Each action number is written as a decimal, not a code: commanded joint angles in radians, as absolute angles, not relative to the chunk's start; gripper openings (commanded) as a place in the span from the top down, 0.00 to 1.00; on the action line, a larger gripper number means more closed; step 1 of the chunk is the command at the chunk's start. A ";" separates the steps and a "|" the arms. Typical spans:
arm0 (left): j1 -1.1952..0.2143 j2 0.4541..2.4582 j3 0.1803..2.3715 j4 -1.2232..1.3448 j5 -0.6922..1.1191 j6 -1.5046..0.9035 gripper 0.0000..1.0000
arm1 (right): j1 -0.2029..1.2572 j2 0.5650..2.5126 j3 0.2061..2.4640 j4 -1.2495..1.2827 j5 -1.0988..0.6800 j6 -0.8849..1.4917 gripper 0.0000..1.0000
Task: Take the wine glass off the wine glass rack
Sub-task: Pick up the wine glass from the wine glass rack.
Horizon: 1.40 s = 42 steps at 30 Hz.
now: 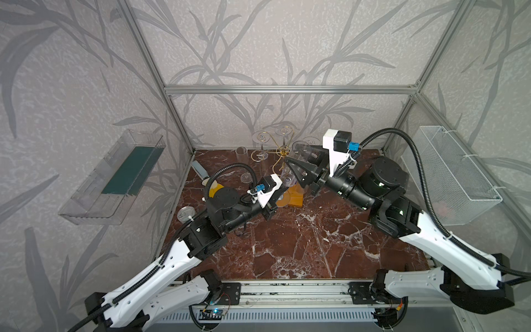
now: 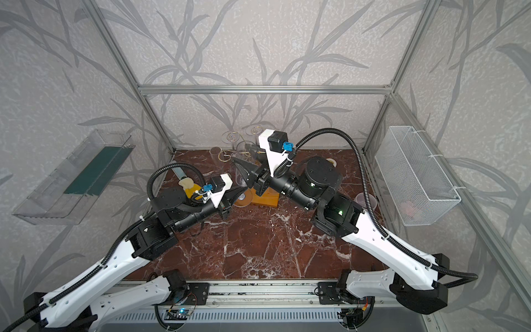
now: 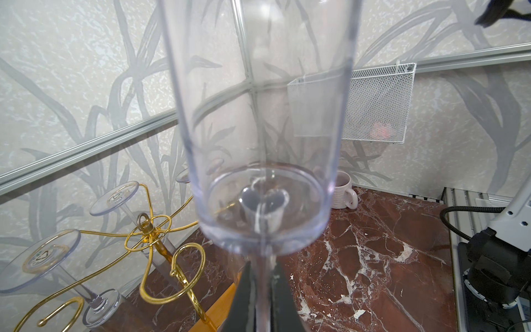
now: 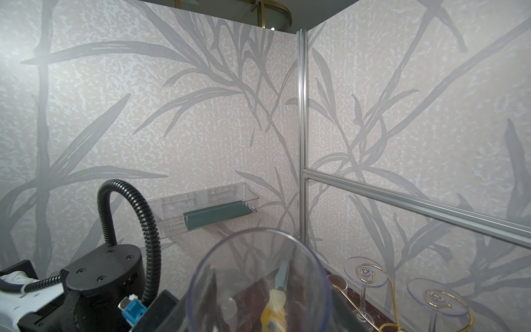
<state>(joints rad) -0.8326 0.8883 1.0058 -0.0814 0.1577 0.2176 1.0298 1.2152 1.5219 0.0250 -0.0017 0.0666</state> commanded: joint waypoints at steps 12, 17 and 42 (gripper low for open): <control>-0.854 0.884 1.021 -0.072 0.124 0.253 0.70 | 0.972 1.148 1.442 0.065 -0.020 0.067 0.58; -0.857 0.860 1.009 -0.086 0.131 0.237 0.15 | 0.952 1.097 1.401 0.037 -0.012 0.065 0.59; -0.854 0.582 0.828 -0.010 -0.142 0.155 0.01 | 0.653 0.689 0.742 0.099 0.242 -0.124 0.60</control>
